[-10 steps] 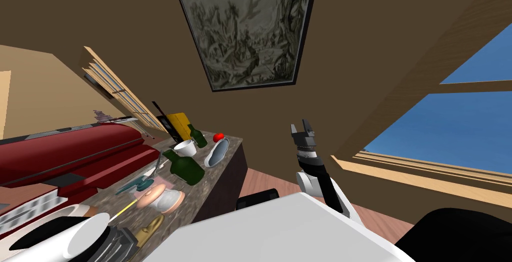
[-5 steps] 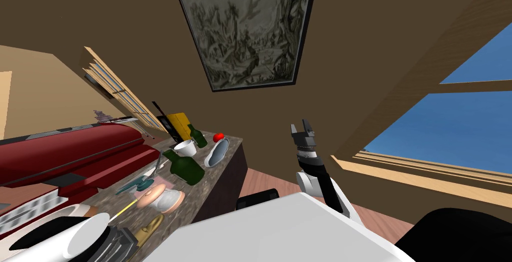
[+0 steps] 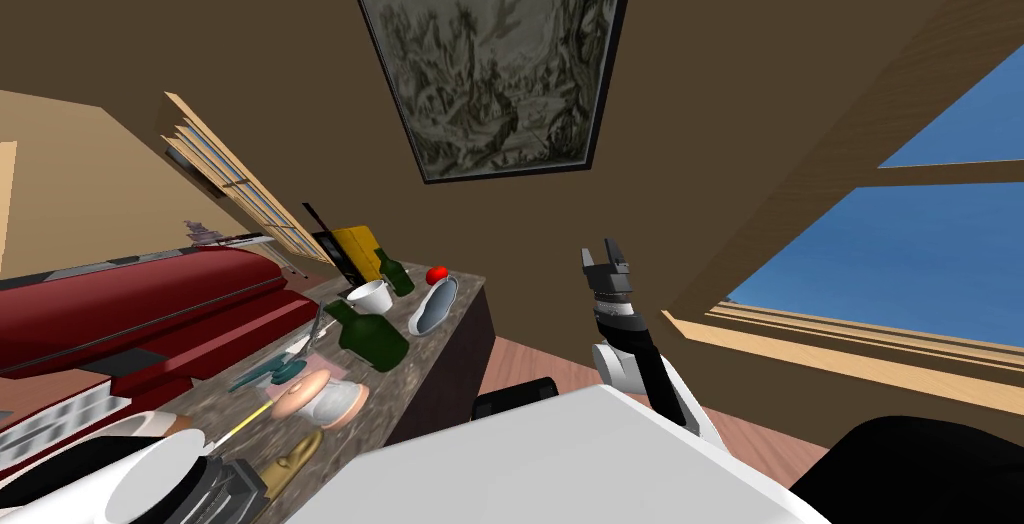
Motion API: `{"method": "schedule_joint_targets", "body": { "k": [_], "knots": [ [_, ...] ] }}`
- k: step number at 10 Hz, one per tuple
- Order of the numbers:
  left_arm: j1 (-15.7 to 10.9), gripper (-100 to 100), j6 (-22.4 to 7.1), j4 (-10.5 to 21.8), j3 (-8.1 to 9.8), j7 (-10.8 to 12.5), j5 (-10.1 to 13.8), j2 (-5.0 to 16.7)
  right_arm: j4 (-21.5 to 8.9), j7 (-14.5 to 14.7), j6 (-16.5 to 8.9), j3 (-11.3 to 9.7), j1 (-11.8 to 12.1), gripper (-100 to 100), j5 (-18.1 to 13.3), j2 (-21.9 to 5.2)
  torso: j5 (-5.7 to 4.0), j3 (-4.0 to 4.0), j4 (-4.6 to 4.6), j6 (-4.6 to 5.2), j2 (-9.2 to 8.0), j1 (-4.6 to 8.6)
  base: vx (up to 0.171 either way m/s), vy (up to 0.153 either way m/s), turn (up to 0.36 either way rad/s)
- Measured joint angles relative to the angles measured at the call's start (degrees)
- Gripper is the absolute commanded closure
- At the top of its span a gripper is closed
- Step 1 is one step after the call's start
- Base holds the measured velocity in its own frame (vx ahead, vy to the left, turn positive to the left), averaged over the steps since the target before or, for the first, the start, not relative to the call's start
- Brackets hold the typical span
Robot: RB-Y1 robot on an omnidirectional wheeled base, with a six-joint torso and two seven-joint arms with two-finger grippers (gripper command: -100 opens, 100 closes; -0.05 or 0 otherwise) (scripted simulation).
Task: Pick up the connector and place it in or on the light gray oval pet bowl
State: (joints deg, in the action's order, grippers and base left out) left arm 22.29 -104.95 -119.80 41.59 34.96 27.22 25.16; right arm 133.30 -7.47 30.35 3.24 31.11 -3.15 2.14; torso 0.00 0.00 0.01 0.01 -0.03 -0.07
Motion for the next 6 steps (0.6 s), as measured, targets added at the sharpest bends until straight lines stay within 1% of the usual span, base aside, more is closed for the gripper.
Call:
{"method": "schedule_joint_targets", "body": {
  "k": [2, 4, 6],
  "knots": [
    [-2.2, 100, 0.3, 0.7, -0.01, 0.1, -1.2, 0.2, 0.0, 0.0, 0.0, 0.0, 0.0, 0, 0.0, 0.0, -0.06, -0.09, -0.06, 0.03, -0.14, 0.15, -0.068, -0.037, 0.01],
    [-5.1, 100, 0.9, 2.2, 0.02, 0.2, -2.7, 0.5, 0.0, 0.0, 0.0, 0.0, 0.0, 0, 0.0, 0.0, -0.11, -0.16, -0.09, -0.02, -0.25, 0.21, -0.076, -0.039, 0.018],
    [-8.4, 100, 0.9, 3.4, 0.28, 0.3, -4.4, 0.7, 0.0, 0.0, 0.0, 0.0, 0.0, 0, 0.0, 0.0, -0.14, -0.22, -0.12, -0.07, -0.35, 0.32, -0.1, -0.057, 0.024]
  ]
}}
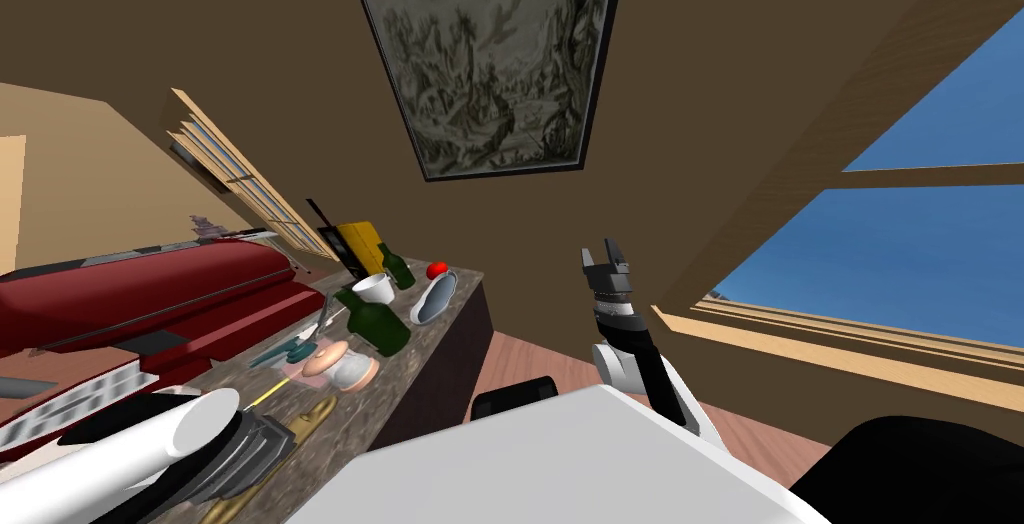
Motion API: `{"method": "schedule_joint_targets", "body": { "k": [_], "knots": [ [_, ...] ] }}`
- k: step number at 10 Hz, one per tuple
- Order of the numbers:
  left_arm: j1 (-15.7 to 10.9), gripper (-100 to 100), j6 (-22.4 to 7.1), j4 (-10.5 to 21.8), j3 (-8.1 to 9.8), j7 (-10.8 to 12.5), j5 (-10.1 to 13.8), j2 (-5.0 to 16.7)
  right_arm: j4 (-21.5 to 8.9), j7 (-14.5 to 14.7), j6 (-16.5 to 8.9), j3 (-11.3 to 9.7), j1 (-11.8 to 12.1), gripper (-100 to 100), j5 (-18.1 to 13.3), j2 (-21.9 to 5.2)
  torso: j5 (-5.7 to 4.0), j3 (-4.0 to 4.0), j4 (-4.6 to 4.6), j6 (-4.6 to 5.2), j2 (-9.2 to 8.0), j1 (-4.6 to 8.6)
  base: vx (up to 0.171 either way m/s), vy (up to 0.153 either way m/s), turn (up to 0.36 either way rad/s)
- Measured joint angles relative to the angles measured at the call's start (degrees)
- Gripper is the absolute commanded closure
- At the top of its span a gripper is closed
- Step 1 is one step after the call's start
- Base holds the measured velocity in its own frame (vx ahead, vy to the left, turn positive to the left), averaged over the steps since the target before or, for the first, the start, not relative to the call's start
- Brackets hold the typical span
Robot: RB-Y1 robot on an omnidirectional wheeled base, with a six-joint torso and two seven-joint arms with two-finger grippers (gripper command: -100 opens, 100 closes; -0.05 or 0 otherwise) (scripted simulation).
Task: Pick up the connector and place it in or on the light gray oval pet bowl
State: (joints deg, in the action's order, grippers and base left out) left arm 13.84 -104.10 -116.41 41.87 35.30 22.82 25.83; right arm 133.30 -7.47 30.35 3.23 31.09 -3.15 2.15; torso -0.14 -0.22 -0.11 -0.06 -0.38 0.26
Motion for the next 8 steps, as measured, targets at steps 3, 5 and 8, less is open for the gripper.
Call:
{"method": "schedule_joint_targets", "body": {
  "k": [3, 5, 8],
  "knots": [
    [-4.4, 100, 0.2, 2.3, -0.17, 0.4, -2.5, 0.0, 0.0, 0.0, 0.0, 0.0, 0.0, 0, 0.0, 0.0, -0.01, 0.03, 0.0, -0.01, 0.07, -0.03, -0.072, -0.045, 0.023],
    [-7.4, 100, 0.6, 4.4, -0.39, 0.5, -4.3, -0.1, 0.0, 0.0, 0.0, 0.0, 0.0, 0, 0.0, 0.0, -0.02, 0.02, 0.0, -0.01, 0.07, -0.01, -0.065, -0.047, 0.018],
    [-12.1, 100, 0.4, 7.2, -0.38, 0.6, -6.8, -0.4, 0.0, 0.0, 0.0, 0.0, 0.0, 0, 0.0, 0.0, -0.04, 0.0, -0.01, -0.02, 0.03, 0.07, -0.079, -0.066, 0.029]
  ]
}}
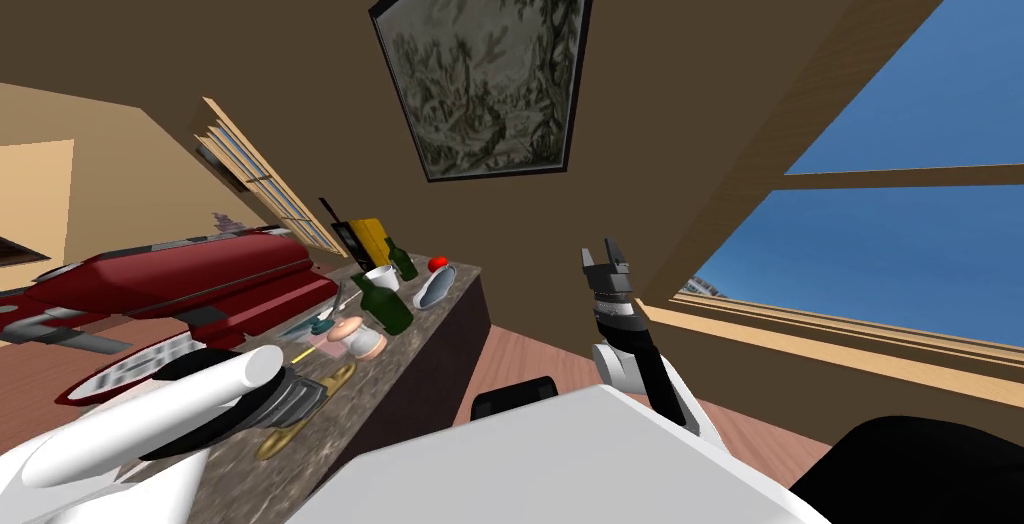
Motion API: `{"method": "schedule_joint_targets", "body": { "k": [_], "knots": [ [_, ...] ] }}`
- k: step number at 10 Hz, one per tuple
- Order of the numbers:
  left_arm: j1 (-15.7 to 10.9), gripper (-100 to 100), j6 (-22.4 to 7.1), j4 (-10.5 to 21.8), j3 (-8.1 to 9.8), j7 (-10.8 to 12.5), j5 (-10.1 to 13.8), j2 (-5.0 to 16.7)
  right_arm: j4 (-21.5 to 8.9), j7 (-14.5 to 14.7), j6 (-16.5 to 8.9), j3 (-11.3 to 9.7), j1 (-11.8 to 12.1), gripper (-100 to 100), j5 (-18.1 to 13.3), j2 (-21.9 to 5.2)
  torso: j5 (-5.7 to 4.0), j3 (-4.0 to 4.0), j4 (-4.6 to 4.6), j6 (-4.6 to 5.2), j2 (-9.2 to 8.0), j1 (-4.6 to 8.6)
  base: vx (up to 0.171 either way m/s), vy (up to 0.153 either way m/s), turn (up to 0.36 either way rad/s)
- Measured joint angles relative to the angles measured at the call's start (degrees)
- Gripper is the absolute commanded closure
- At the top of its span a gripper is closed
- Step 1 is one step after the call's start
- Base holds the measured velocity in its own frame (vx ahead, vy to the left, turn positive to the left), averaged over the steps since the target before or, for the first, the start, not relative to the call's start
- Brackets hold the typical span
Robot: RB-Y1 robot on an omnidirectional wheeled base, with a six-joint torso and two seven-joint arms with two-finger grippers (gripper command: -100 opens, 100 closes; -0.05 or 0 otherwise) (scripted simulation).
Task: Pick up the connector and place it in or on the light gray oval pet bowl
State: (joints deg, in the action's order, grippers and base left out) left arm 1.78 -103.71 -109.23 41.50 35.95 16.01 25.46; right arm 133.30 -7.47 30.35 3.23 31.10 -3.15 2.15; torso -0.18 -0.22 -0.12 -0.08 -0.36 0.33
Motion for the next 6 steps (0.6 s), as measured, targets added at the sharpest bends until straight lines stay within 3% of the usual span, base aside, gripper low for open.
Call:
{"method": "schedule_joint_targets", "body": {
  "k": [6],
  "knots": [
    [-10.0, 100, -0.2, 7.0, -0.8, 0.5, -5.5, -1.1, 0.0, 0.0, 0.0, 0.0, 0.0, 0, 0.0, 0.0, 0.01, 0.07, 0.04, 0.01, 0.11, 0.05, -0.059, -0.062, 0.033]
  ]
}}
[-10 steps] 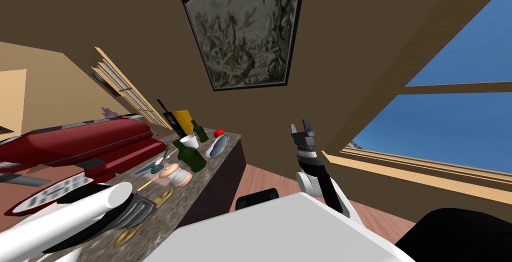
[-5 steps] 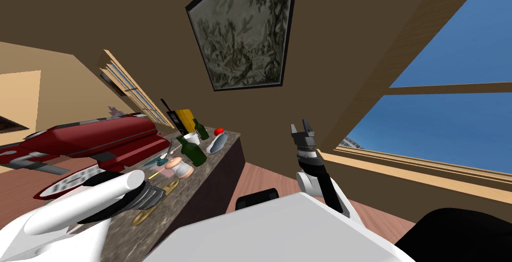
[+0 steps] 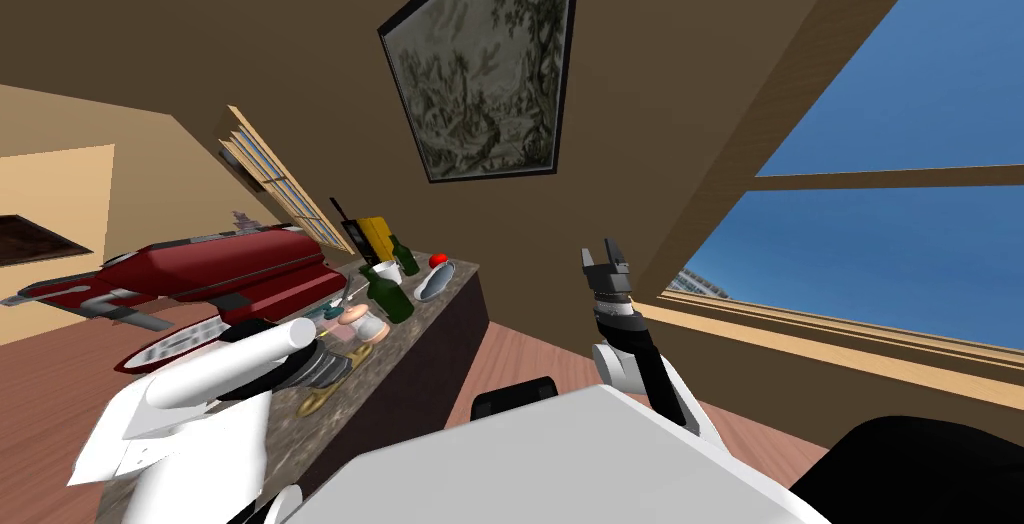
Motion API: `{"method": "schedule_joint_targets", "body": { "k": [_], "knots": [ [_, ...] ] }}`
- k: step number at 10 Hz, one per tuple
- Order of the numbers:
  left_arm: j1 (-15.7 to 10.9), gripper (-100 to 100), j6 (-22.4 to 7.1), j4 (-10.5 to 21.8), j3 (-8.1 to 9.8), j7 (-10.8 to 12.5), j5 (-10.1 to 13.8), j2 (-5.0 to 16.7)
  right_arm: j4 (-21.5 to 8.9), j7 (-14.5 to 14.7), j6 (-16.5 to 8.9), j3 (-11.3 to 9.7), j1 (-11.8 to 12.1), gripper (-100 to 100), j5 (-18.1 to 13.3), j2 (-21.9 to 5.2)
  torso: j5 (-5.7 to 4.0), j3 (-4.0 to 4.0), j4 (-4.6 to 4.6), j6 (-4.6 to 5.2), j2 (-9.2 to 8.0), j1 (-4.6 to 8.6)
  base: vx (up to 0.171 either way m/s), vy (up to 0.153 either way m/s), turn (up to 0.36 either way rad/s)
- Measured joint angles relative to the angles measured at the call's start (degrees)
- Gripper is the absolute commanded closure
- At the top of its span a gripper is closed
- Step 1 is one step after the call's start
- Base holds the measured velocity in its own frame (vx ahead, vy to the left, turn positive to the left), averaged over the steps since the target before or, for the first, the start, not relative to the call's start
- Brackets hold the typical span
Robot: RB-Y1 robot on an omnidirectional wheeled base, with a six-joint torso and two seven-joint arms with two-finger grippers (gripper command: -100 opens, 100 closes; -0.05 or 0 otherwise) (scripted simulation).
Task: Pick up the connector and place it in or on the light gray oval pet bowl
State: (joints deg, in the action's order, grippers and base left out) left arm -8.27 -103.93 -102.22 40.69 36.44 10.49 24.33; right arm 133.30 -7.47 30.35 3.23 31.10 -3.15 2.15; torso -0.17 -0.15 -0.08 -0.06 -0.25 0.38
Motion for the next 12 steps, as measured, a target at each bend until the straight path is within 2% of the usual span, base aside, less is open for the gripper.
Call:
{"method": "schedule_joint_targets", "body": {
  "k": [5, 10, 12],
  "knots": [
    [-7.3, 100, 0.1, 5.5, -0.43, 0.2, -3.6, -1.1, 0.0, 0.0, 0.0, 0.0, 0.0, 0, 0.0, 0.0, -0.01, 0.04, 0.0, 0.03, 0.09, -0.1, -0.039, -0.053, 0.038],
    [-15.4, 100, -0.1, 12.0, -0.93, 0.4, -7.8, -2.5, 0.0, 0.0, 0.0, 0.0, 0.0, 0, 0.0, 0.0, 0.02, 0.13, 0.05, 0.04, 0.23, -0.13, -0.008, -0.036, 0.047],
    [-18.2, 100, -0.5, 13.6, -1.21, 0.5, -9.5, -3.4, 0.0, 0.0, 0.0, 0.0, 0.0, 0, 0.0, 0.0, -0.01, 0.14, 0.04, 0.04, 0.27, -0.13, 0.011, -0.028, 0.061]
  ]
}}
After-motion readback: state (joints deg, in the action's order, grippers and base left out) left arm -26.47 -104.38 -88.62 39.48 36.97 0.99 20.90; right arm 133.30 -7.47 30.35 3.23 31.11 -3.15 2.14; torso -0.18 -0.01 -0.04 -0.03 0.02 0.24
